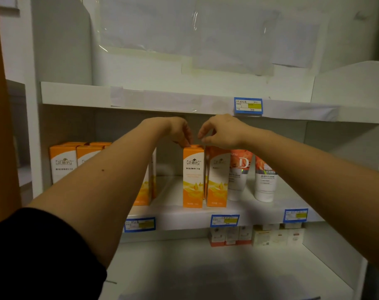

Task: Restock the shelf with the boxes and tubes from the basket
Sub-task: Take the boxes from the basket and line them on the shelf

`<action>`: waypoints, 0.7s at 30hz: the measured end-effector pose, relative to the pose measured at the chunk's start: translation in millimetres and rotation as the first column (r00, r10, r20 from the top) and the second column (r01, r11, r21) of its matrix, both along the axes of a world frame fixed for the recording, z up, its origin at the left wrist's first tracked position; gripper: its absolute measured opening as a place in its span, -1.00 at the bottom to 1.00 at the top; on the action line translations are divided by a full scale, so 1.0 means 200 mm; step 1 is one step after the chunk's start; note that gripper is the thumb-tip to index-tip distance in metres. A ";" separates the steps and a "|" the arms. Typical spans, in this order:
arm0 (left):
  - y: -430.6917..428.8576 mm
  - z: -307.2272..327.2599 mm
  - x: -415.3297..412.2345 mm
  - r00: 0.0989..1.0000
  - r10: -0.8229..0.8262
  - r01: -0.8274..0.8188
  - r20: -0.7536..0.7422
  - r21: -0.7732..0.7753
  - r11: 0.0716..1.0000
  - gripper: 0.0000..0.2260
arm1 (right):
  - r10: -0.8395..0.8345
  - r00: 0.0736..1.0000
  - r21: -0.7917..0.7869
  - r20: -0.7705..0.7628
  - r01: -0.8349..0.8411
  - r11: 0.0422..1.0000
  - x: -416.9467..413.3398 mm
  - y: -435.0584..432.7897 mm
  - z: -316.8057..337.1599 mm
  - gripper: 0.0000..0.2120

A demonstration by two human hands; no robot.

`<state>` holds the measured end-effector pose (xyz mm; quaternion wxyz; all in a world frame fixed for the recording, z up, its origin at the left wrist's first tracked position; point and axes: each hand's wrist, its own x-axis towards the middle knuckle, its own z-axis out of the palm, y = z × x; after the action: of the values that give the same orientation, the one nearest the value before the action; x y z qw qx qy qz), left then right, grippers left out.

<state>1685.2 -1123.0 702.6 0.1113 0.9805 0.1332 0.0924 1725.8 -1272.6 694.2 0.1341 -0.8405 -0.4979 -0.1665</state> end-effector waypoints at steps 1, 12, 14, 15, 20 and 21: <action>0.00 0.00 0.00 1.000 0.003 -0.003 -0.010 0.017 1.000 -0.67 | -0.002 1.000 -0.005 -0.004 0.002 1.000 0.00 0.00 -0.01 -0.74; 0.06 0.06 -0.10 0.992 0.038 -0.010 -0.117 0.233 0.972 -0.62 | -0.014 1.000 -0.051 -0.028 0.013 0.999 0.01 0.05 -0.06 -0.56; 0.11 0.06 -0.14 0.988 0.074 -0.038 -0.132 0.253 0.967 -0.62 | -0.021 0.999 -0.066 -0.039 0.018 0.998 0.01 0.06 -0.07 -0.54; 0.13 0.06 -0.16 0.987 0.087 -0.049 -0.136 0.262 0.964 -0.62 | -0.019 0.999 -0.073 -0.046 0.016 0.997 0.00 0.06 -0.07 -0.55; 0.18 0.03 -0.20 0.983 0.112 -0.070 -0.143 0.270 0.960 -0.62 | -0.007 0.998 -0.081 -0.057 0.002 0.997 0.01 0.09 -0.09 -0.60; 0.19 0.03 -0.21 0.982 0.112 -0.070 -0.152 0.259 0.963 -0.62 | -0.008 0.998 -0.084 -0.062 0.003 0.996 0.01 0.10 -0.09 -0.60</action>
<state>1643.6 -1085.7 707.6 -0.0301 0.9837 0.1741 0.0322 1727.8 -1253.1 676.6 0.1140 -0.8515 -0.4976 -0.1196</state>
